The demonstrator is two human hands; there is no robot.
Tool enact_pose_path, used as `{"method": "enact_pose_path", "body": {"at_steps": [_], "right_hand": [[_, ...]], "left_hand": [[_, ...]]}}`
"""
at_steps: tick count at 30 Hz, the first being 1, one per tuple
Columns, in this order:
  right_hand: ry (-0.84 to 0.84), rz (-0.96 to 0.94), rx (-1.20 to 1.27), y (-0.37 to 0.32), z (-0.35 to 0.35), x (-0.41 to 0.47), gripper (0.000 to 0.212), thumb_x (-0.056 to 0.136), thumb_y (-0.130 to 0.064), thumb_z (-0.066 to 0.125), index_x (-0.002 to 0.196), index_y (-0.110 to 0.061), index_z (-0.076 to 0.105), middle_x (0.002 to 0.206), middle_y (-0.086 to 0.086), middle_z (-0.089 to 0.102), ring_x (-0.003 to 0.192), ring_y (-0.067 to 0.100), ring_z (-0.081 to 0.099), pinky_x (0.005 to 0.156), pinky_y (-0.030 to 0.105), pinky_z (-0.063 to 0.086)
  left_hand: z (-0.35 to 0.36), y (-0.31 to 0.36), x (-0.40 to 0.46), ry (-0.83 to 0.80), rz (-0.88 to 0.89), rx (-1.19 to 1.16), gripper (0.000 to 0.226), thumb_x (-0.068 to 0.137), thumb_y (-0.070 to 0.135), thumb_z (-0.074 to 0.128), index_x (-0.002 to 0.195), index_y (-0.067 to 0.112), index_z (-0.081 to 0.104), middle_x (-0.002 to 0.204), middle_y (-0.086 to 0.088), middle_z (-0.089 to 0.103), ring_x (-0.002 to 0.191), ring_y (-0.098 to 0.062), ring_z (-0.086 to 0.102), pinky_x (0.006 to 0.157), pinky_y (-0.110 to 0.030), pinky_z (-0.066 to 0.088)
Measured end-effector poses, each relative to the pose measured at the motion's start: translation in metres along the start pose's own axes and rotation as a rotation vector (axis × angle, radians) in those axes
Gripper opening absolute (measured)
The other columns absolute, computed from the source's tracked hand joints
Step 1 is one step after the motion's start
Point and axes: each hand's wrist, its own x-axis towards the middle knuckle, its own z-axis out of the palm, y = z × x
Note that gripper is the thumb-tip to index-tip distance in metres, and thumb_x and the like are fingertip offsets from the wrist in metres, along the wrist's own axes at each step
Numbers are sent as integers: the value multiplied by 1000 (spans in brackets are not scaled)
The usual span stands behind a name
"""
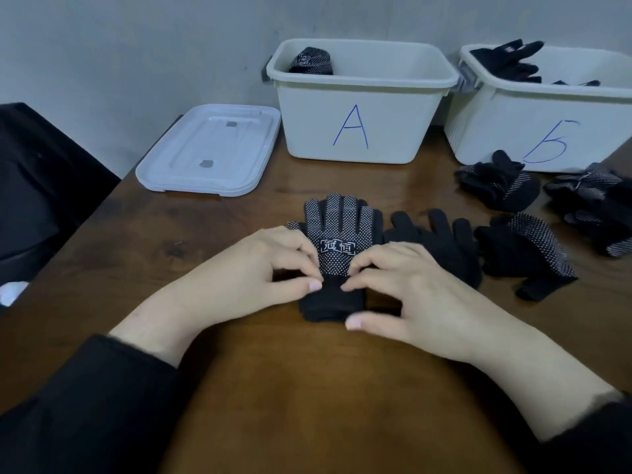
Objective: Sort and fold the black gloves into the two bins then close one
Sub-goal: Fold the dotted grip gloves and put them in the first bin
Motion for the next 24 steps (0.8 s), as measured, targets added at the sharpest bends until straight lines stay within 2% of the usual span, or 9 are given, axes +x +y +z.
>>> {"method": "enact_pose_path", "body": {"at_steps": [3, 10, 13, 15, 17, 19, 21, 23, 24], "right_hand": [[-48, 20, -49, 2, 5, -3, 53, 86, -71, 51, 125, -36, 65, 125, -24, 46, 126, 1, 40, 121, 34, 19], [145, 30, -76, -6, 12, 7, 26, 99, -43, 44, 98, -27, 64, 100, -19, 56, 98, 4, 52, 105, 39, 39], [201, 76, -25, -6, 10, 7, 22, 100, -43, 42, 97, -29, 59, 87, -26, 49, 88, -1, 49, 105, 36, 39], [176, 88, 33, -8, 7, 4, 26, 98, -52, 44, 102, -31, 59, 91, -28, 52, 96, -4, 51, 110, 30, 33], [105, 112, 95, -12, 2, 1, 38, 90, -67, 51, 112, -37, 58, 103, -29, 55, 113, -12, 42, 112, 15, 21], [60, 114, 72, -15, 0, 2, 44, 86, -68, 56, 120, -40, 56, 107, -30, 55, 119, -21, 31, 108, 7, 15], [83, 130, 110, -17, -3, 5, 30, 91, -57, 54, 117, -42, 58, 98, -29, 59, 113, -21, 37, 100, 4, 27], [124, 169, 274, -18, -9, 11, 15, 95, -46, 57, 109, -43, 62, 93, -24, 66, 98, -8, 58, 84, 16, 48], [144, 190, 351, -17, -10, 14, 11, 96, -42, 60, 107, -42, 64, 94, -23, 69, 92, -3, 64, 80, 25, 54]], "left_hand": [[2, -4, -3, -54, -17, 42, 31, 87, 53, 60, 99, 33, 80, 109, 17, 63, 109, -9, 55, 103, -28, 34], [-1, 5, -5, -155, -46, 150, 56, 72, 75, 64, 115, 40, 68, 117, 24, 49, 119, 1, 38, 100, -16, 25], [6, 6, 0, -77, 13, 265, 32, 83, 61, 63, 103, 36, 64, 109, 20, 50, 105, -4, 45, 100, -33, 32], [6, 8, 1, 25, 24, 187, 11, 93, 40, 62, 92, 30, 66, 101, 17, 57, 96, -8, 54, 93, -40, 39], [4, 9, -1, 69, -12, 62, 10, 96, 29, 62, 89, 27, 68, 93, 12, 63, 89, -14, 60, 90, -42, 43], [2, 11, -2, 69, -59, -6, 13, 96, 27, 64, 85, 26, 68, 85, 9, 64, 83, -16, 60, 87, -41, 46], [0, 11, -3, 69, -125, -89, 16, 96, 25, 66, 80, 22, 68, 76, 7, 61, 74, -13, 58, 75, -33, 47], [-1, 10, -3, 85, -190, -183, 23, 95, 30, 67, 79, 13, 67, 71, 3, 60, 66, -8, 54, 66, -30, 42], [-2, 9, -3, 107, -222, -226, 31, 95, 34, 67, 81, 7, 65, 72, -6, 61, 66, -16, 54, 65, -33, 42]]}}
